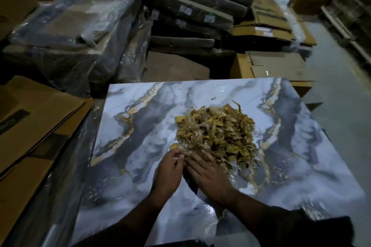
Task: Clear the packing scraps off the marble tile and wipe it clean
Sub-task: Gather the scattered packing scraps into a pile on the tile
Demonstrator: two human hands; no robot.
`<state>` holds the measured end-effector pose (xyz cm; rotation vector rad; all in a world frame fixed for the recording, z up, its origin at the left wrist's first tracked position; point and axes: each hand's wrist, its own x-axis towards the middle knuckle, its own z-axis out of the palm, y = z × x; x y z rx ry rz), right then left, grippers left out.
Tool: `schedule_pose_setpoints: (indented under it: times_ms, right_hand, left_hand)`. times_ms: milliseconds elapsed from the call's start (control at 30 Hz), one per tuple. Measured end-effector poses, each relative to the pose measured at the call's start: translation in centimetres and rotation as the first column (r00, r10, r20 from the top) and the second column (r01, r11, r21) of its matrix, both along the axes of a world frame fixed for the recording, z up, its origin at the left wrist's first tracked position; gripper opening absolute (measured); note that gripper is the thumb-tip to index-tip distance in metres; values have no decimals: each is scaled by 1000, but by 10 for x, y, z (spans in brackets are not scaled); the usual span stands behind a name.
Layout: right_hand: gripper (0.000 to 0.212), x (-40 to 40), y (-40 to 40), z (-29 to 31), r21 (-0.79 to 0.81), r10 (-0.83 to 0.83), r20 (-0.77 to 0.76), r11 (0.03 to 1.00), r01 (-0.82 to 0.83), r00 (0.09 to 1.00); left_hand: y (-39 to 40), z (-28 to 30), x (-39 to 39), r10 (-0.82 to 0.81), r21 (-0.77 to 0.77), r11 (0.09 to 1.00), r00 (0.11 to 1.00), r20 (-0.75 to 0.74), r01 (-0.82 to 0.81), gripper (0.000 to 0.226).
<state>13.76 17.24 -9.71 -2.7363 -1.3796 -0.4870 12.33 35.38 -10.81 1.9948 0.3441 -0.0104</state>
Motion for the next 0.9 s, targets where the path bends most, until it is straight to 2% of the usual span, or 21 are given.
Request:
schedule_pose_setpoints:
  times_ms: [133, 267, 333, 433, 500, 633, 733, 833, 900]
  right_hand:
    - [36, 1, -6, 2, -41, 33, 51, 999, -31, 998]
    - [47, -4, -13, 9, 12, 26, 27, 1000, -26, 999]
    - [44, -7, -18, 17, 35, 13, 47, 999, -15, 999]
    - [38, -8, -27, 35, 118, -69, 77, 991, 59, 995]
    - [33, -2, -32, 50, 257, -172, 58, 954, 152, 983]
    - [28, 29, -45, 83, 493, -360, -112, 789, 366, 926]
    - [26, 63, -61, 102, 586, -445, -291, 617, 525, 847]
    - [35, 98, -83, 108, 562, -466, -469, 497, 661, 750]
    - [49, 118, -96, 109, 442, -393, -664, 481, 758, 636]
  left_hand:
    - [-4, 8, 7, -14, 26, 1000, 1000, 0, 14, 21]
    - [-3, 9, 6, -33, -22, 999, 998, -47, 32, 24]
    - [-4, 14, 5, -9, -28, 1000, 999, -46, 8, 19]
    - [-8, 24, 3, 51, 106, 993, 998, 32, -54, 17]
    - [-15, 36, 5, 84, 157, 982, 990, 117, -102, 13]
    - [-38, 70, 24, 138, 151, 970, 942, 305, -191, 10]
    - [-53, 93, 47, 133, 142, 969, 912, 387, -202, 24]
    - [-63, 105, 70, 48, 197, 971, 918, 395, -136, 38]
    - [-70, 108, 85, -26, 214, 976, 939, 343, -50, 47]
